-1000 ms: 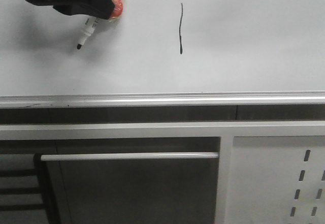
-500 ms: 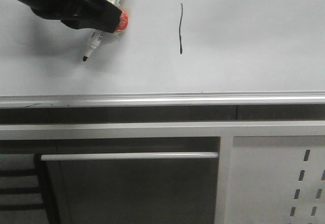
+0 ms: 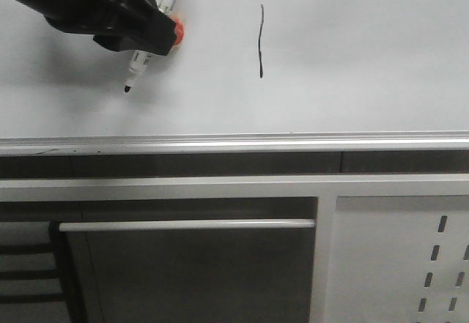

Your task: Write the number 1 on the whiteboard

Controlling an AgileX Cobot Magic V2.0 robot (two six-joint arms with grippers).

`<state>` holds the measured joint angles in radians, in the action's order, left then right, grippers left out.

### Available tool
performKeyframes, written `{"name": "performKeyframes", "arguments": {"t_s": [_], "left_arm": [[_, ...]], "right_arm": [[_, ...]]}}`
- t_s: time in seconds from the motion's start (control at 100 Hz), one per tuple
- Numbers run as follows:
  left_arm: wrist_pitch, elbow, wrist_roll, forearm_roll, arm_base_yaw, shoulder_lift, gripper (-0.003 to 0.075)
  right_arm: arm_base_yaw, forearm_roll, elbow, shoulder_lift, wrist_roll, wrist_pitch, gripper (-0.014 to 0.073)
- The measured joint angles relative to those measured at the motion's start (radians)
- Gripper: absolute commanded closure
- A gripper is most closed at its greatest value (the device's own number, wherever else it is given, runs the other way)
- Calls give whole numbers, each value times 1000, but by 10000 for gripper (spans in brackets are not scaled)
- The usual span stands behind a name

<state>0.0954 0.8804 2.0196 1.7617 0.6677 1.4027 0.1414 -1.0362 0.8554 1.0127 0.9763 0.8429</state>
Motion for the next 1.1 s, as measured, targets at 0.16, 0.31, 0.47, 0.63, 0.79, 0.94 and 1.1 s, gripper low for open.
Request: {"name": "performKeyframes", "arguments": {"t_s": [0.16,0.31,0.47,0.63,0.79,0.94,1.1], "left_arm": [[-12,-4,-1,14,4,0,276],[1,-10,-2,18,8,-7,241],[90,-34,-6,18,8,-86,214],[193,-58,-6,18,-4,-224,219],[231,-99,-6,18,-14,-395,285],[271,-142,-6,18,-14,-554,536],[319,-209,-6,18,-14,-723,741]], "right_arm": [[0,0,0,0,0,0,217],[0,0,0,0,0,0,217],[-5,33,0,0,-2,0,217],[-54,37,0,0,-11,0,234],[-132,42,0,-23,-49,9,395],[-195,38,0,-103,-54,-12,664],[-216,34,-28,-251,-57,-95,655]]}}
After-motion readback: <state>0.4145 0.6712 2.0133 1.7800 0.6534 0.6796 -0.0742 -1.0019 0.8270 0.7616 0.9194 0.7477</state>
